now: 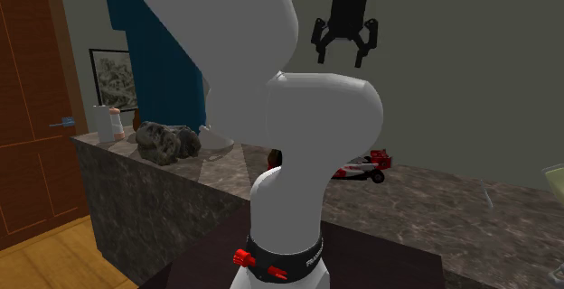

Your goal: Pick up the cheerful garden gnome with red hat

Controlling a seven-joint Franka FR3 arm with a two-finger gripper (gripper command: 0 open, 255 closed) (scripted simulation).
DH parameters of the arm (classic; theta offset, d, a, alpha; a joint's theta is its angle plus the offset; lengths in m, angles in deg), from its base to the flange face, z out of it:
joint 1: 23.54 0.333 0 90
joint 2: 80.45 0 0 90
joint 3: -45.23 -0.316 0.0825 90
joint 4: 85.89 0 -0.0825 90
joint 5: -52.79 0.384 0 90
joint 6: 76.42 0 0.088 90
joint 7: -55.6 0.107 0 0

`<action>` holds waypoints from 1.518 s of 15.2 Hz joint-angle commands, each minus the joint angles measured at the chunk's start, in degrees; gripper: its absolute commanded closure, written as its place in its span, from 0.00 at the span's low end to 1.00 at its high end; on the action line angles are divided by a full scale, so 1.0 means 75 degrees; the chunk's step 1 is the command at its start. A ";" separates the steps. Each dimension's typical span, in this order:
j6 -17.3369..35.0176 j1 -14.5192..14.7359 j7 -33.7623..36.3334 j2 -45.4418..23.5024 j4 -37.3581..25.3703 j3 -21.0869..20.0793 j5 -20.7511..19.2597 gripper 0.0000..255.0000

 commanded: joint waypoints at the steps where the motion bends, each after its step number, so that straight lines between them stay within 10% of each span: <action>1: 0.0000 0.0000 0.0000 0.0000 0.0000 0.0000 0.0000 0.00; 14: 0.7788 0.1714 -0.0506 0.0859 0.4157 -0.1119 0.1802 0.00; 18: 1.1267 0.2938 -0.0877 -0.0738 0.4587 -0.1118 0.2500 0.00; 23: 1.5052 0.5324 -0.0860 -0.3190 0.4432 0.0639 0.2121 0.00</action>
